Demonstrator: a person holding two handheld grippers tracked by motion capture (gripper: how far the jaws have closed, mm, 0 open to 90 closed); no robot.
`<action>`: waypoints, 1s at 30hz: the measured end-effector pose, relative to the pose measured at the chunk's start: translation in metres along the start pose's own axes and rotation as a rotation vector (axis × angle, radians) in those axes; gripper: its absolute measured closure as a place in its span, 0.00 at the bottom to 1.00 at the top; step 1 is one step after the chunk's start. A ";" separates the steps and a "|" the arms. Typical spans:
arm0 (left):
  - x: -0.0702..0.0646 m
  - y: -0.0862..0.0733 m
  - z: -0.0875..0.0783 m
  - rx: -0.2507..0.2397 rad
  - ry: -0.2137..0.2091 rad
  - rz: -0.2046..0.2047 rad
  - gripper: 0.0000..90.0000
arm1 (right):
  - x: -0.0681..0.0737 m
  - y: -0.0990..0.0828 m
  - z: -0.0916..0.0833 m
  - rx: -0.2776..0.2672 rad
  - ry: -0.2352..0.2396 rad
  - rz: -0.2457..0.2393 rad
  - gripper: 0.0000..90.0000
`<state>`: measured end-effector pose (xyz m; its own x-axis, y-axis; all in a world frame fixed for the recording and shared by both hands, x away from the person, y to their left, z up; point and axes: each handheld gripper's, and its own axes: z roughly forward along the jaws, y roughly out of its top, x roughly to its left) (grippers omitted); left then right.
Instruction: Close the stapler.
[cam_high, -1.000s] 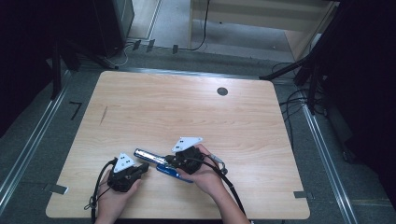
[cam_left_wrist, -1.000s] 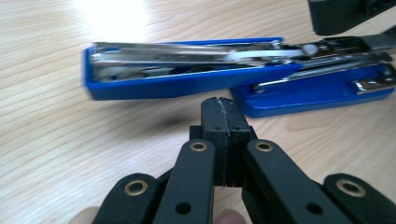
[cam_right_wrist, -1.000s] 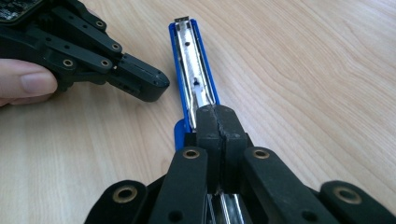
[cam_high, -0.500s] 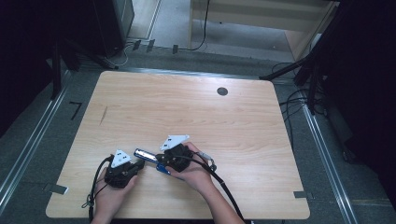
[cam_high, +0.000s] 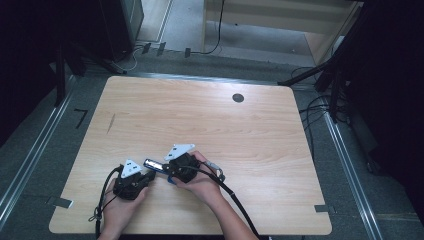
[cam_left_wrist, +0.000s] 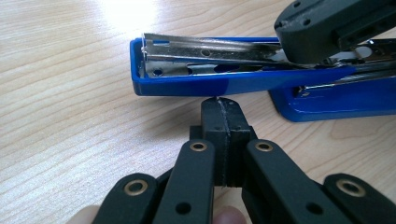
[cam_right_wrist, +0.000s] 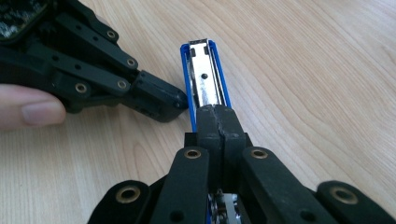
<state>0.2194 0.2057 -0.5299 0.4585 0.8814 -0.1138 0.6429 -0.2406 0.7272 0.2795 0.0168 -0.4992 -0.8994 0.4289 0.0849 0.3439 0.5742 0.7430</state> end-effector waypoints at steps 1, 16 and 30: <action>0.000 0.000 0.000 0.000 0.001 0.000 1.00 | 0.000 0.000 0.001 -0.002 -0.003 0.001 1.00; -0.004 0.003 -0.004 -0.037 -0.001 -0.001 1.00 | -0.001 0.005 0.000 -0.007 -0.003 0.000 1.00; -0.010 0.006 -0.011 -0.115 -0.008 0.011 1.00 | -0.001 0.005 -0.011 -0.039 -0.010 -0.013 1.00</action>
<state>0.2115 0.2002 -0.5170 0.4699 0.8758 -0.1102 0.5634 -0.2015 0.8012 0.2789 0.0120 -0.4880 -0.9009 0.4286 0.0687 0.3215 0.5525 0.7690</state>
